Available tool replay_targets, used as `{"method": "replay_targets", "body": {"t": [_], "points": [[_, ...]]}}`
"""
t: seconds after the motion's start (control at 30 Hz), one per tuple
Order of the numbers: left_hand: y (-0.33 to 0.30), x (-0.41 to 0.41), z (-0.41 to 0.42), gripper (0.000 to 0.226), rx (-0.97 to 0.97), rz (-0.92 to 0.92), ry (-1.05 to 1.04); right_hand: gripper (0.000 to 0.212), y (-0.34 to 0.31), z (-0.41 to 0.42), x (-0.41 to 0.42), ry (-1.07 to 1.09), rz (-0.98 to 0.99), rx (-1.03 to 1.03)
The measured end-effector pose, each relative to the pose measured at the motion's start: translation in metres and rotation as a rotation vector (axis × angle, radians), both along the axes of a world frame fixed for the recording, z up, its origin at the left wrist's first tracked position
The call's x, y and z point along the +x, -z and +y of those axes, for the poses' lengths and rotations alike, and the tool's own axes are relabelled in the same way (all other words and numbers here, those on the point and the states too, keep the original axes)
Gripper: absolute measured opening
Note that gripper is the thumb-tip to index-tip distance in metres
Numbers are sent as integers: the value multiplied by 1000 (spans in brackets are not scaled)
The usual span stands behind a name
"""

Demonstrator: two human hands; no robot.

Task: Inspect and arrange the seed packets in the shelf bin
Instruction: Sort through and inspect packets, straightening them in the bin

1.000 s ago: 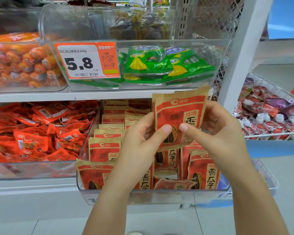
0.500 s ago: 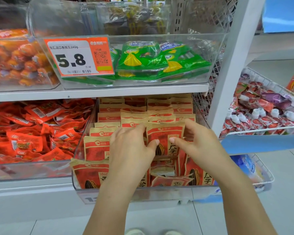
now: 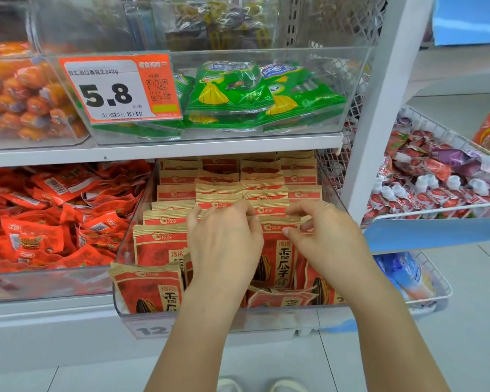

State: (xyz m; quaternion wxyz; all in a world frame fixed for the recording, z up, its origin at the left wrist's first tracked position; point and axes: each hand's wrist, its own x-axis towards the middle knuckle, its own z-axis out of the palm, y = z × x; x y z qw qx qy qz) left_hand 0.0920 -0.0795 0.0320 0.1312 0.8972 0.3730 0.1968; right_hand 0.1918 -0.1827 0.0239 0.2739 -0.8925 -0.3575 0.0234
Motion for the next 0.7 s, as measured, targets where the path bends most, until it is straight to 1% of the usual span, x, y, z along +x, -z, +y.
{"method": "replay_targets", "body": {"t": [0.1,0.17,0.2,0.23,0.27,0.3,0.33,0.37,0.4,0.47,0.6,0.63,0.7], "points": [[1,0,1,34,-34,63,35,20,-9,-9,0,-18,63,142],[3,0,-1,39,-8,111,50,11,-16,-16,-2,-46,109,197],[2,-1,-3,39,11,116,52,12,-20,-20,-3,-83,175,213],[2,-2,-4,39,25,99,54,18,-25,-23,-5,-137,266,200],[0,-3,-4,39,30,66,54,26,-31,-28,-8,-195,365,139],[-2,-4,-4,38,27,19,50,33,-37,-31,-11,-252,441,21],[-4,-6,-3,38,21,-35,43,36,-41,-34,-15,-302,462,-114],[-5,-9,0,36,11,-90,35,35,-43,-35,-18,-331,417,-217],[-5,-11,3,33,0,-137,28,31,-44,-35,-20,-337,334,-265],[-5,-16,8,28,-28,-211,16,26,-43,-33,-22,-328,203,-252],[-6,-17,11,24,-61,-285,9,25,-33,-27,-24,-331,147,-397],[-6,-16,11,23,-52,-281,21,22,-29,-25,-23,-302,105,-405],[-4,-15,11,23,-44,-267,62,16,-24,-19,-24,-244,24,-342]]}}
